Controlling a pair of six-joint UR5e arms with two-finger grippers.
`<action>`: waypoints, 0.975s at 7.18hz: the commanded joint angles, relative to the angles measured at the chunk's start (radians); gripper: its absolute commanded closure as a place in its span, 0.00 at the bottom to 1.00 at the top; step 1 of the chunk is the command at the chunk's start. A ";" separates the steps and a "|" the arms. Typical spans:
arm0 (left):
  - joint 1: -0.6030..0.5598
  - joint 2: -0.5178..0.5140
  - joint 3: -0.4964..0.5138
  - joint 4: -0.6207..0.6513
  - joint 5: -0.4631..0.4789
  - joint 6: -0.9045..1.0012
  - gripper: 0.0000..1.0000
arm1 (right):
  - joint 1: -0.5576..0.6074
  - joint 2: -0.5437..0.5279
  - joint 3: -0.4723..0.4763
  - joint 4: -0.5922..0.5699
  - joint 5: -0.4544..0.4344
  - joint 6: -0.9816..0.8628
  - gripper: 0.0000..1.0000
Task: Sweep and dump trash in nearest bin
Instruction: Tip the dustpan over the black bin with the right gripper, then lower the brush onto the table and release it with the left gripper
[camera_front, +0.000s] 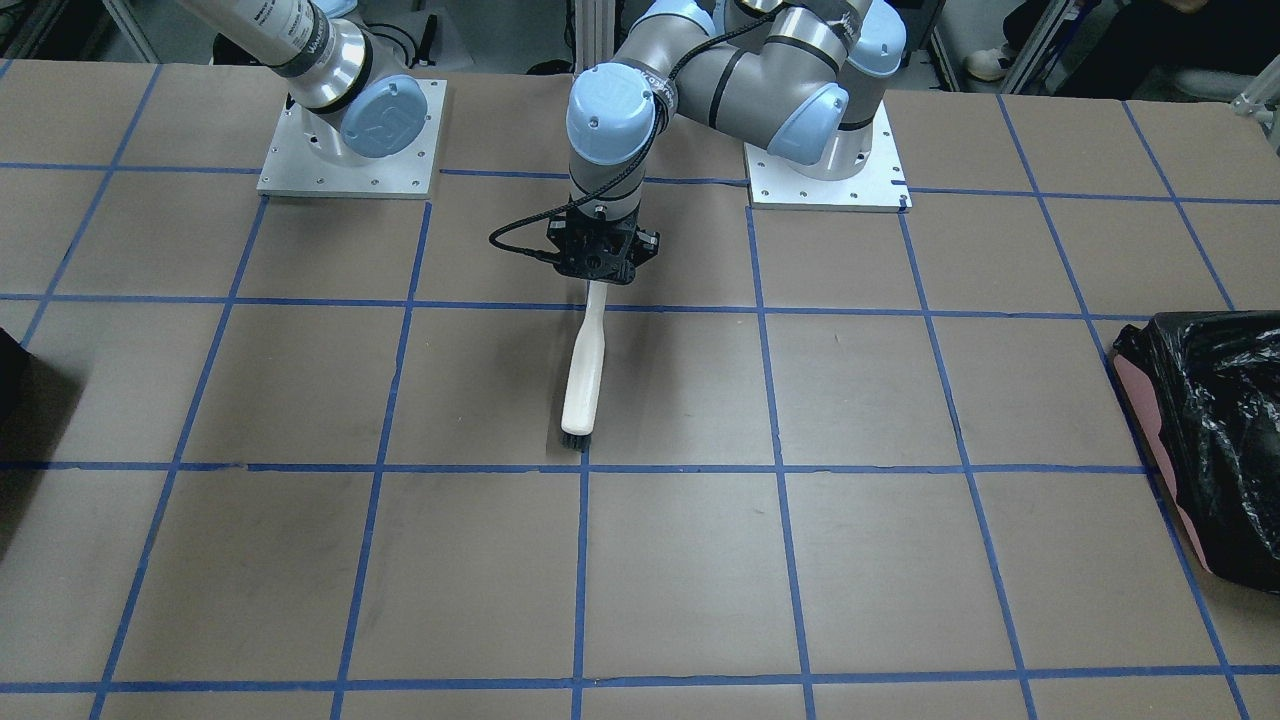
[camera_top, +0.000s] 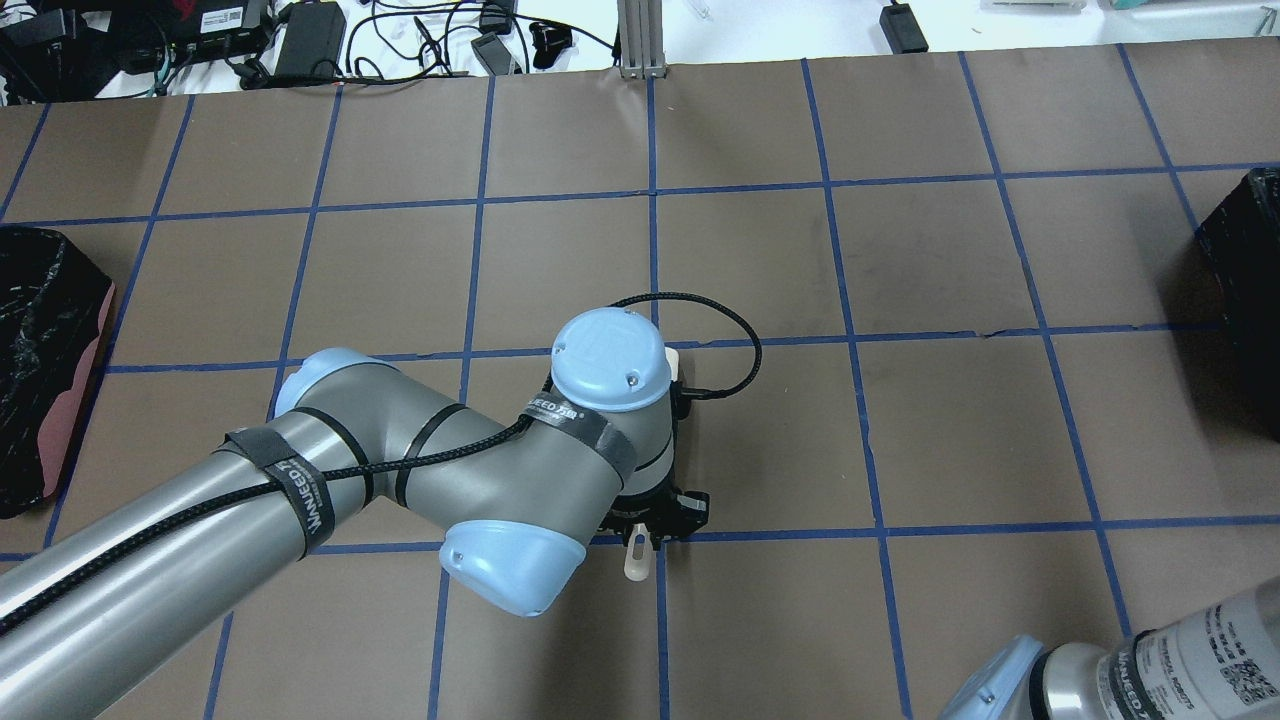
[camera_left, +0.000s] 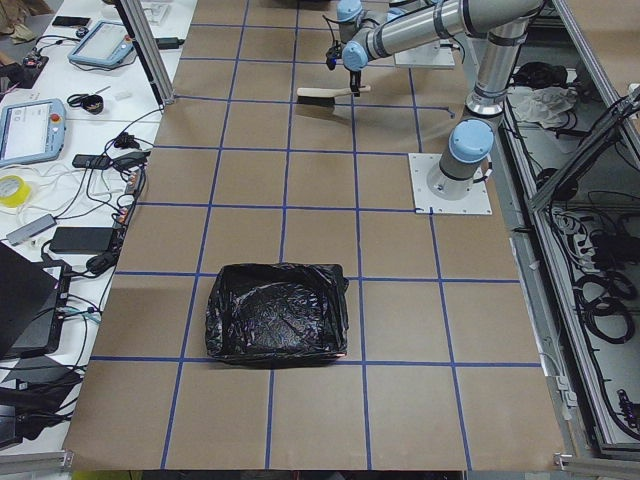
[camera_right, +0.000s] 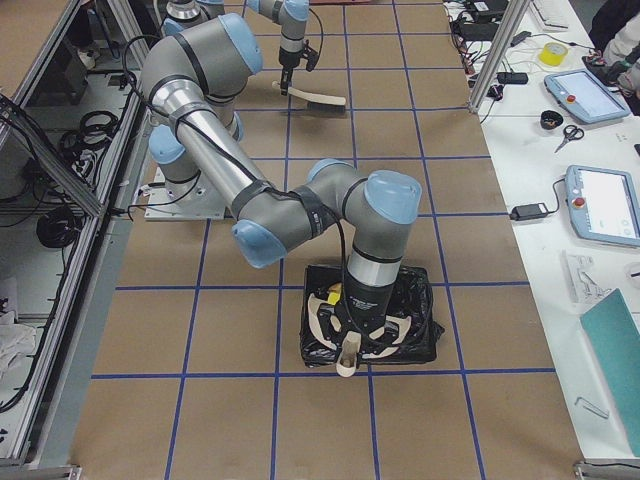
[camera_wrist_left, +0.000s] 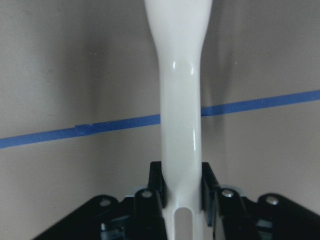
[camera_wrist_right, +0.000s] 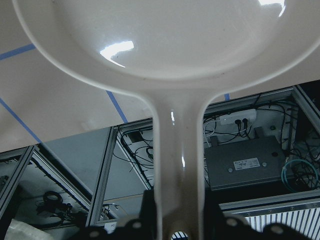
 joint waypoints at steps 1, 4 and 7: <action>0.000 -0.001 0.011 0.003 -0.001 0.003 0.17 | 0.025 -0.001 0.008 -0.032 -0.045 0.050 1.00; 0.003 0.001 0.106 0.004 0.055 0.009 0.00 | 0.069 -0.043 0.074 -0.038 -0.143 0.128 1.00; 0.102 0.002 0.307 -0.129 0.138 0.012 0.00 | 0.072 -0.047 0.085 -0.177 -0.170 0.118 1.00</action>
